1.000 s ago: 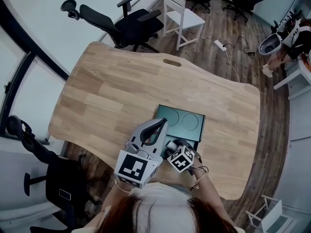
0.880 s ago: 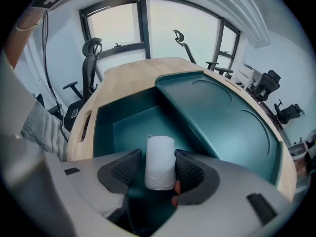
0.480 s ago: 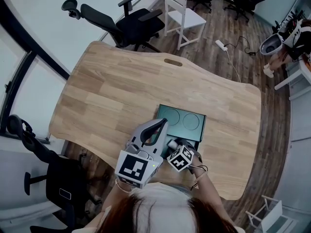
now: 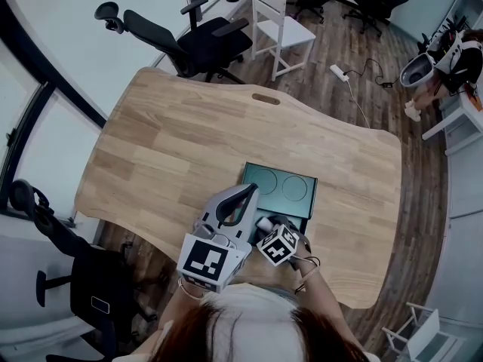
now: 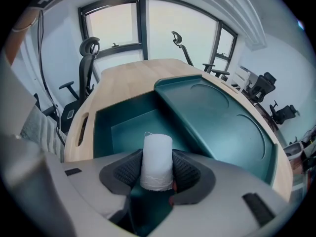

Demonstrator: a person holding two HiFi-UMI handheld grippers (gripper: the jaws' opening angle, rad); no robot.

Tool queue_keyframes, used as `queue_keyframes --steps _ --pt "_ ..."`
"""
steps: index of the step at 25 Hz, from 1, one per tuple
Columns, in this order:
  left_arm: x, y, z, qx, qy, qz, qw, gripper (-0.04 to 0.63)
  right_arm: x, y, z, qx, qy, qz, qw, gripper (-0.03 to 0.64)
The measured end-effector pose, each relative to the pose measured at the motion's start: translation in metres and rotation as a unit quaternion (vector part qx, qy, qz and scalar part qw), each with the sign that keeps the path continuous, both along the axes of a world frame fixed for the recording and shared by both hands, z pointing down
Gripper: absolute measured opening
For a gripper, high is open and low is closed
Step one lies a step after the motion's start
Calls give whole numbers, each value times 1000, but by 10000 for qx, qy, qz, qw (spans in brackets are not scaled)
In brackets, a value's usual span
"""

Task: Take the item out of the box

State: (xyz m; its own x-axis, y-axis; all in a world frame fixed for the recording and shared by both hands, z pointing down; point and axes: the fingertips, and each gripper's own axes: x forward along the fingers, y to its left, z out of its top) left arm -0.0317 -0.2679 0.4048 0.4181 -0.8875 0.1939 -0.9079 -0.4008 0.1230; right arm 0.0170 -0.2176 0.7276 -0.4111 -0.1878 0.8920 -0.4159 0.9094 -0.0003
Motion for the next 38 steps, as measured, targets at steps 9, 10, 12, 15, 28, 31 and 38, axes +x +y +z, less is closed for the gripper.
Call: queue_keyframes --steps 9,10,12,15,28,31,38 --pt "-1 13 -6 97 24 35 9999 5 -8 3 -26 243 -278 194 9991 198" --pt "-1 15 -7 110 27 41 9999 5 -9 4 -29 265 -306 222 9989 198" --pt "-1 18 -8 137 33 56 9999 4 -9 4 -33 309 -353 284 9985 198" --pt "-1 24 -11 213 18 101 9997 5 -8 6 -40 361 -417 403 9977 198" --pt "-6 56 -21 406 7 282 9988 5 -9 12 -80 709 -846 973 9891 198" --pt "-9 64 -25 563 -39 340 9978 5 -9 15 -88 782 -1000 1128 9855 198" --pt "-15 87 -34 723 -24 431 9964 5 1 23 -113 1016 -1517 1658 9691 196"
